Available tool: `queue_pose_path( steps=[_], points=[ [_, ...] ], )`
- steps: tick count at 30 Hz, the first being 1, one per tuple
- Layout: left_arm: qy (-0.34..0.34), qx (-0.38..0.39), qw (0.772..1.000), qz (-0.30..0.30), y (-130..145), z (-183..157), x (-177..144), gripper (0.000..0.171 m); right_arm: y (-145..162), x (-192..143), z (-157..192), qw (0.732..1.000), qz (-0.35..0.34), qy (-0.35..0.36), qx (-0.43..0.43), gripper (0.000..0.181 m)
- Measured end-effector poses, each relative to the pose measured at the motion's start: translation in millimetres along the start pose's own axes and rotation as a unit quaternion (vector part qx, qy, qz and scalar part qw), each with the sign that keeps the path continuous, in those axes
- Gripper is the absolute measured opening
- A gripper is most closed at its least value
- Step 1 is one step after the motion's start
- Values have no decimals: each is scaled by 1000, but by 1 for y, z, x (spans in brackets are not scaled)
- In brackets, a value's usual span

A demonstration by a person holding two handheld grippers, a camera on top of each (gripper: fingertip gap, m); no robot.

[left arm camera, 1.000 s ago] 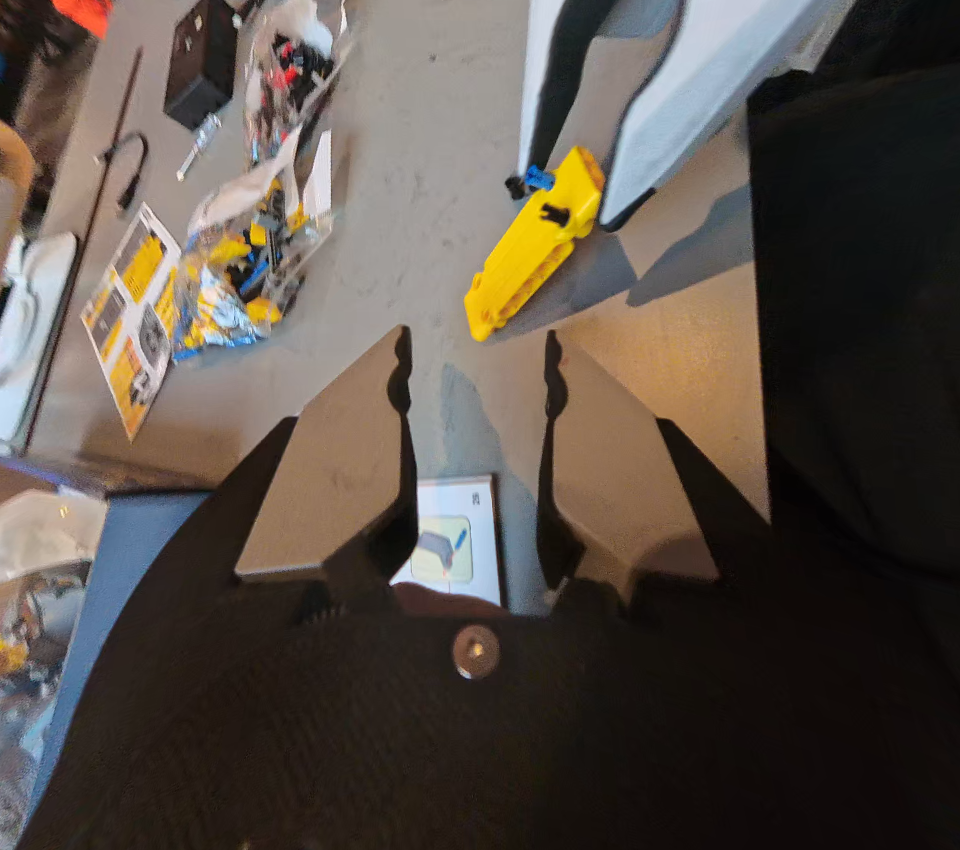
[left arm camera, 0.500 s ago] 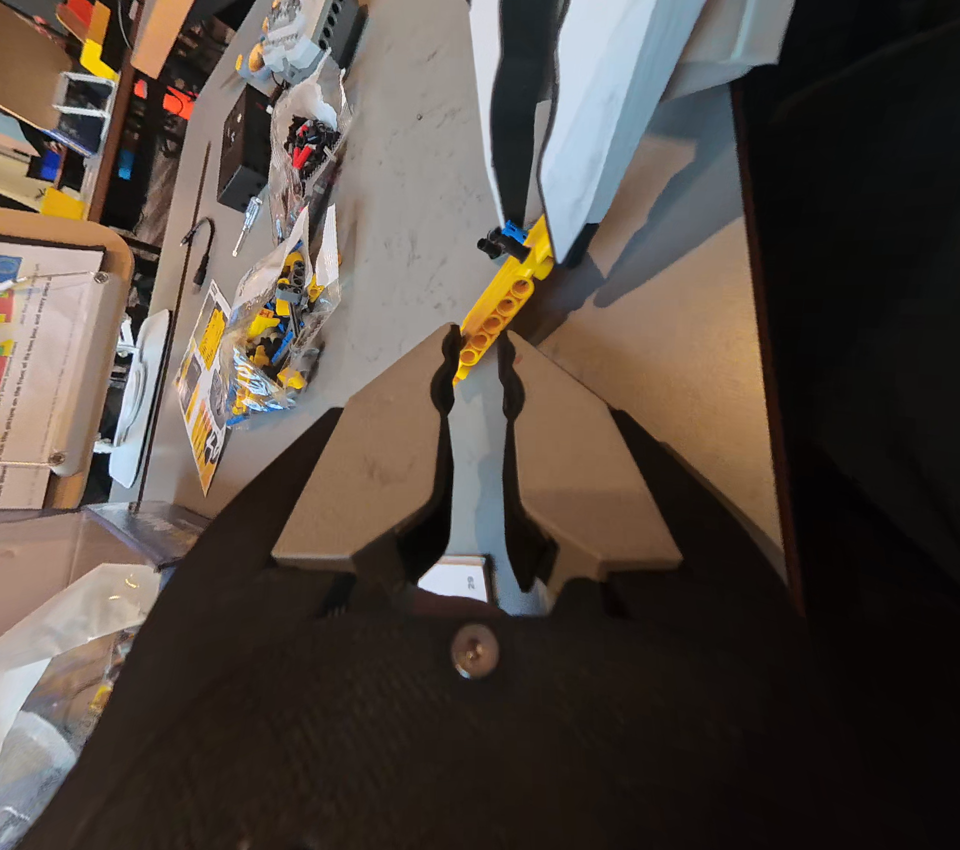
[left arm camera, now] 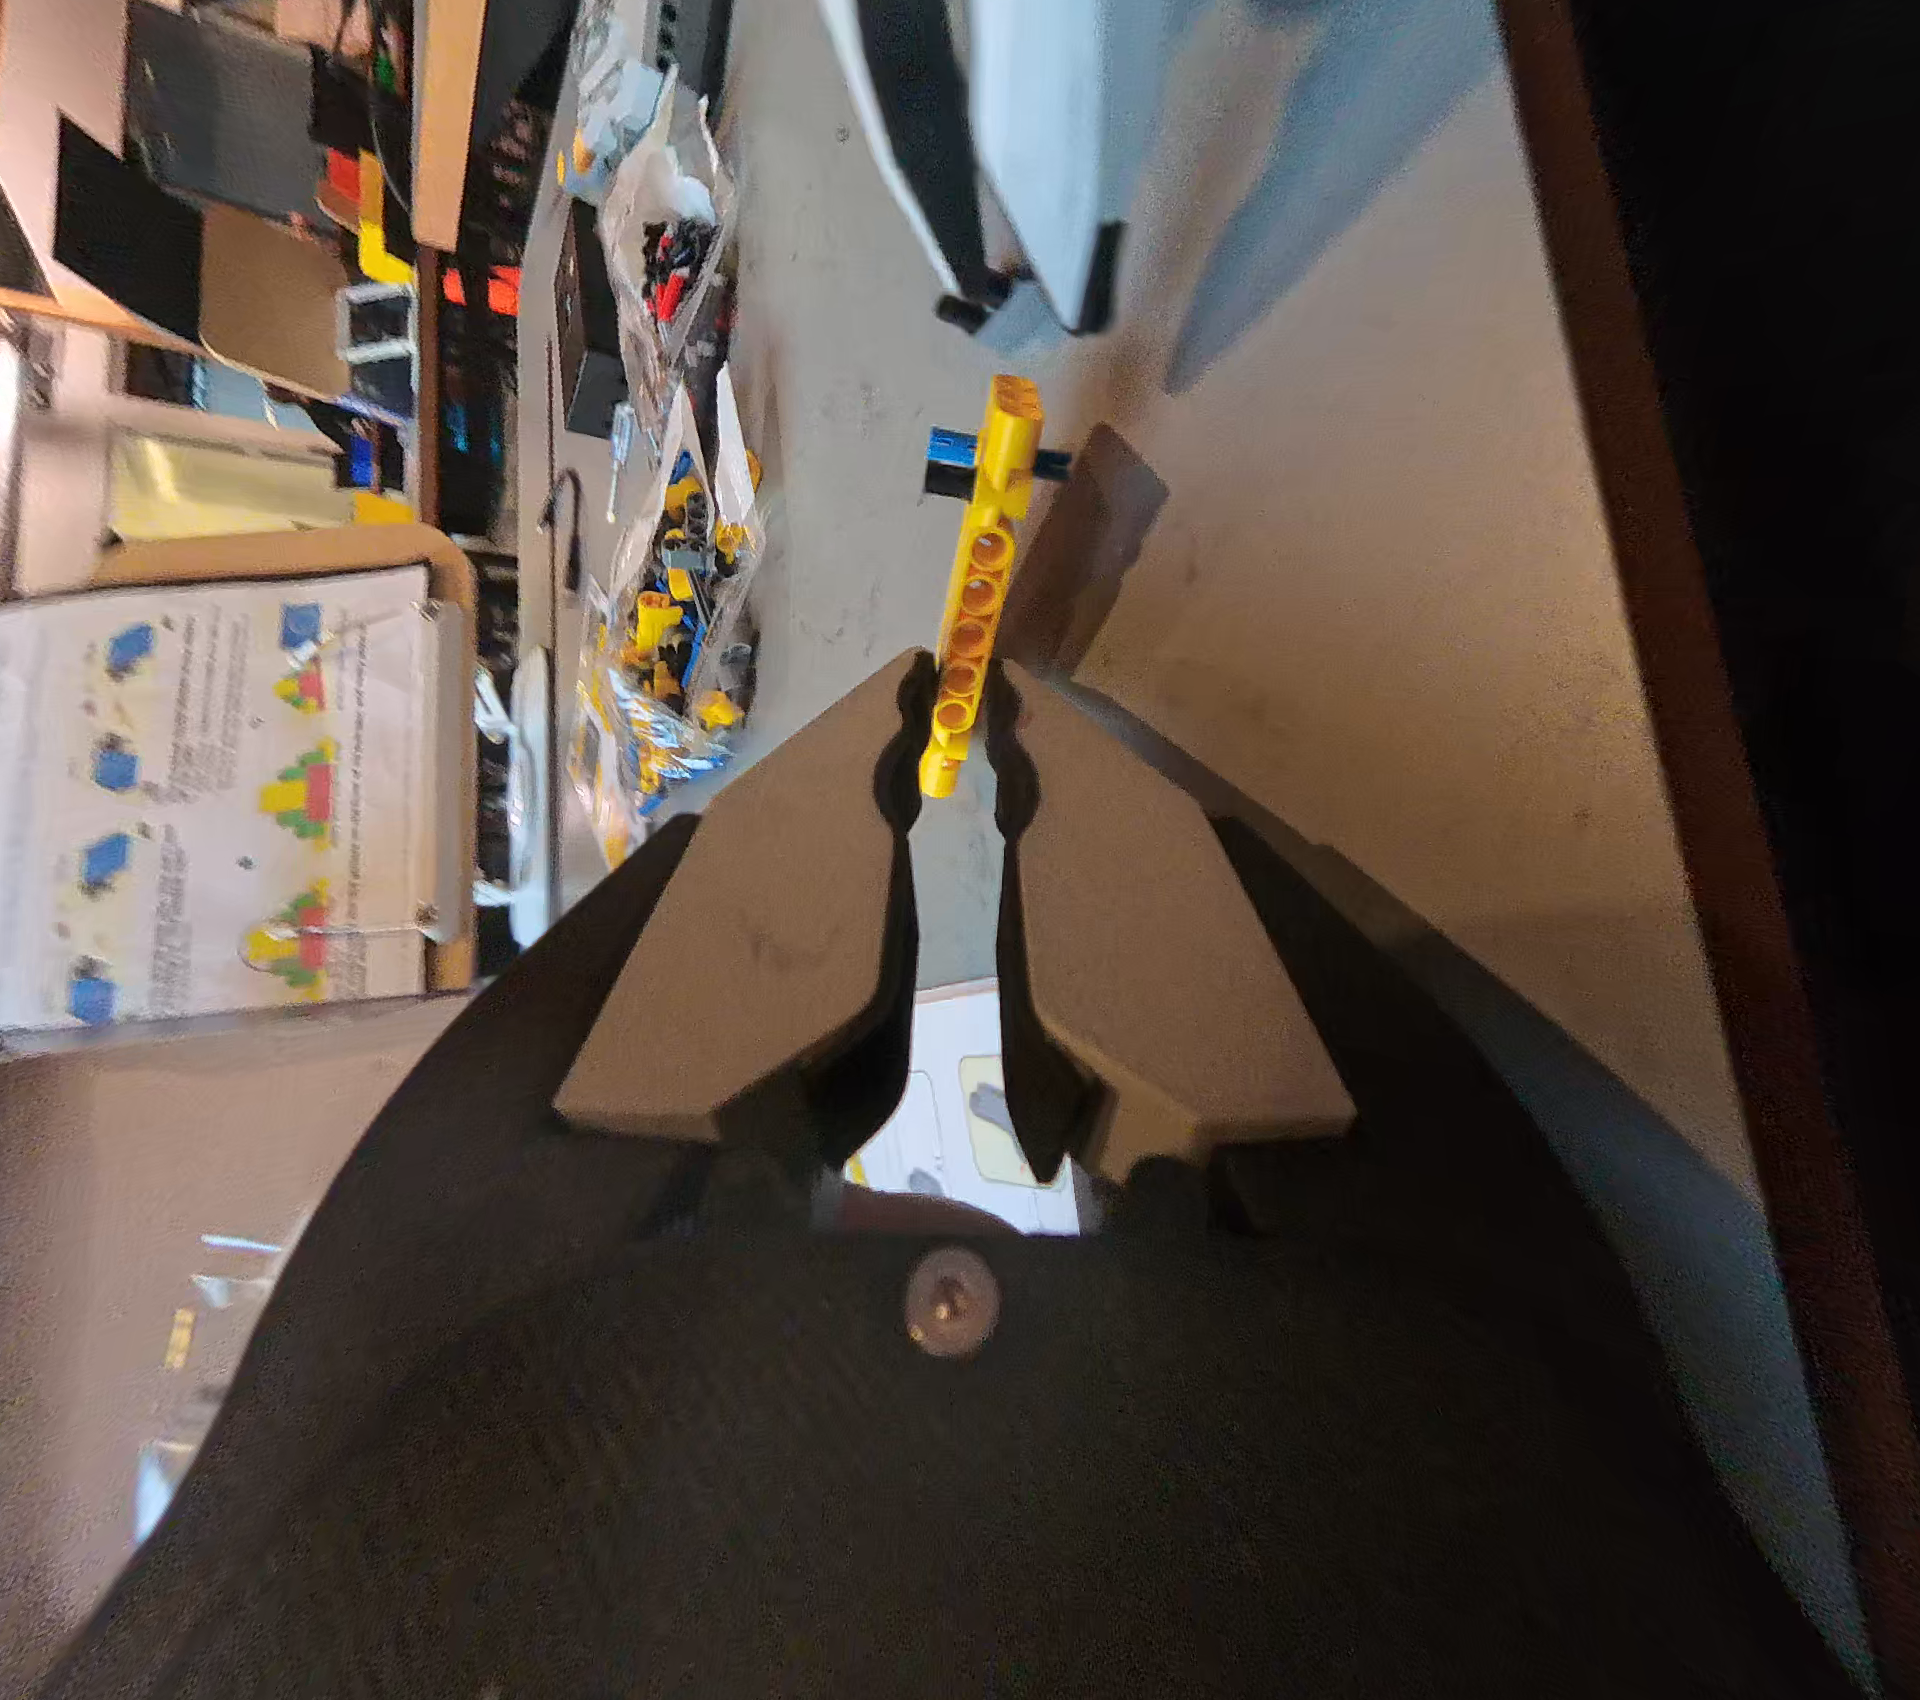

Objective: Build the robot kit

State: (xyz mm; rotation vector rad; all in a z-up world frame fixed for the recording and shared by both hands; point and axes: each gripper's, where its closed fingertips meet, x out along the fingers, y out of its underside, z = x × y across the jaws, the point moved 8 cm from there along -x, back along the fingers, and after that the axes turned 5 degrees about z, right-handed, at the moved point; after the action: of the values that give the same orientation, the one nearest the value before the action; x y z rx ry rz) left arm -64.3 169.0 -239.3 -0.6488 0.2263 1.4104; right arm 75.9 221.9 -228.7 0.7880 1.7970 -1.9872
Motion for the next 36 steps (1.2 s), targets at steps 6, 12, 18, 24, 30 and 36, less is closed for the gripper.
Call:
queue_pose_path(
  steps=[6, 12, 18, 24, 30, 36],
  points=[
    [-29, 63, 998, 3, 3, -5, 0, 6, 1, -9, -9, 999, 6, 43, -14, 29],
    [-34, 64, 997, 14, 5, -5, 0, 6, 2, -14, -15, 996, 20, 84, -7, 23],
    [-9, 59, 998, 31, 10, -1, -5, 6, 8, 0, -16, 995, 68, 69, -1, 17],
    [38, 64, 996, 43, 15, 1, -18, 6, -4, 6, -21, 977, 101, -23, -187, 8],
    [109, 61, 990, 62, 13, 4, -32, 6, -10, 13, -31, 935, 109, -200, -272, 9],
    [173, 40, 983, 48, 4, 9, -34, 5, -18, 9, -35, 936, 131, -200, -257, 30]
  ],
)
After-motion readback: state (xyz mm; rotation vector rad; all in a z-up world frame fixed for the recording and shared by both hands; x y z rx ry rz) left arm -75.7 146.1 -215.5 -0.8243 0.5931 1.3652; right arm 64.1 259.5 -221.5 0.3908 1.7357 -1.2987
